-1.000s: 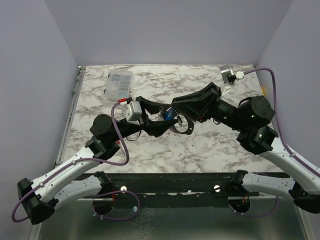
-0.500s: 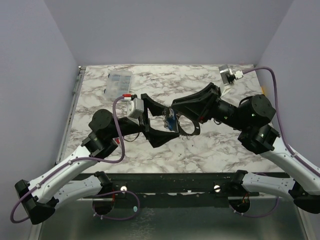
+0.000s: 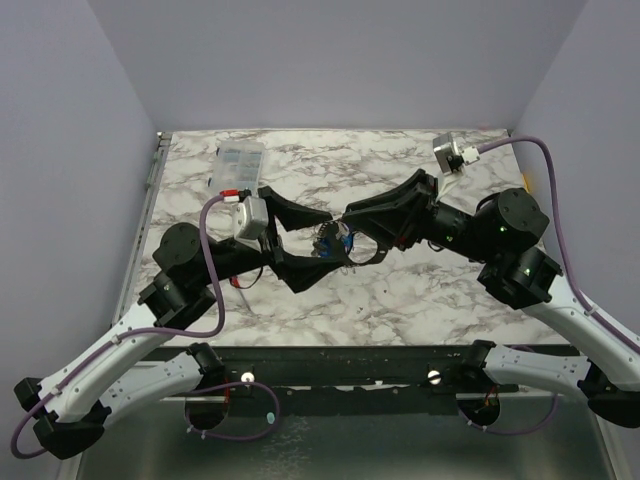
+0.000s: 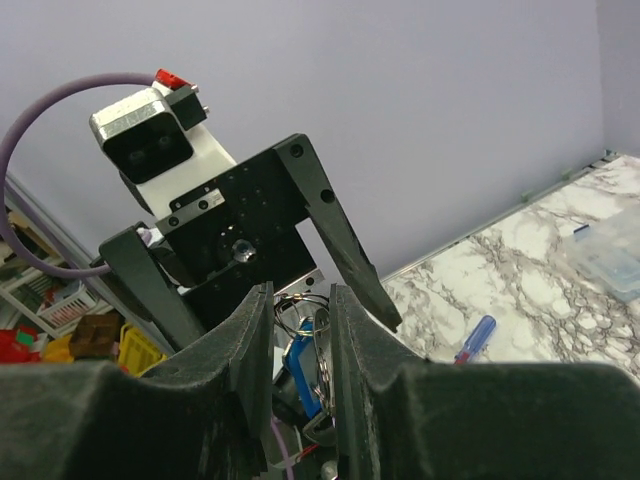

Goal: Put the keys on the keyring

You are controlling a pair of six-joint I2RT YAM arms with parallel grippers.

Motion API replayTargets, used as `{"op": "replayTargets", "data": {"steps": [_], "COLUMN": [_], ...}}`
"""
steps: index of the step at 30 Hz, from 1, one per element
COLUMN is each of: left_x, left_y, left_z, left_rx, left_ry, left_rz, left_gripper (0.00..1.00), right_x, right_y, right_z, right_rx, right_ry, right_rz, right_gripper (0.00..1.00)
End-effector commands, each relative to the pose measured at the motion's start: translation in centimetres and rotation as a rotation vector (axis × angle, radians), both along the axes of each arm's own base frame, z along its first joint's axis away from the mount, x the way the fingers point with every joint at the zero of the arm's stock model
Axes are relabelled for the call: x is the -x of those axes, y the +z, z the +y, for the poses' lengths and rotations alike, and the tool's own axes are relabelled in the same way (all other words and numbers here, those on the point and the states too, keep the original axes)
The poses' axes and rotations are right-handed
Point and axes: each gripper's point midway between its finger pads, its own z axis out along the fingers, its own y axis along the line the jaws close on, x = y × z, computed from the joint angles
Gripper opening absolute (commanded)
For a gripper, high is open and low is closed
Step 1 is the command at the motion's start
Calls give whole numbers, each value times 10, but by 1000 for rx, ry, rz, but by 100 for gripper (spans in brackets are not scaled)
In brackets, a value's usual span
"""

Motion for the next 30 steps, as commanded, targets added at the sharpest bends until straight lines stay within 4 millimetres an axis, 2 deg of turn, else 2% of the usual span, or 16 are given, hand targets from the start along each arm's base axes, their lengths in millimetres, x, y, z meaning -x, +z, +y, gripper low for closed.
{"op": "replayTargets", "data": {"steps": [1,9,20,23,26,27,29,30], "left_x": [-17,-13,-14,-19,-23,-24,-26,-27], "left_y": [16,35,34,30,26,25,23,22], "left_z": [5,-4,-10,-14,-17,-18,-18,-18], "left_rx": [46,102,112,103,103,106,109,110], "left_ry": [95,38,15,19,28,29,38,42], "left_rz": [3,18,26,33,38,36,35,37], "left_gripper": [87,85,68,56,38,30,7,0], "right_x": [11,17,24,28,32,33,34,34], "right_y": [18,13,9,11,13,13,14,15], "right_z": [-5,-1,4,5,5,4,4,3], "right_rx": [-25,-13,-3,-13,-20,-24,-33,-37], "right_ry": [31,73,131,151,169,173,179,179], "right_rz": [-52,-64,-83,-84,-82,-79,-73,-67], "right_gripper": [1,1,1,1,1,1,1,1]}}
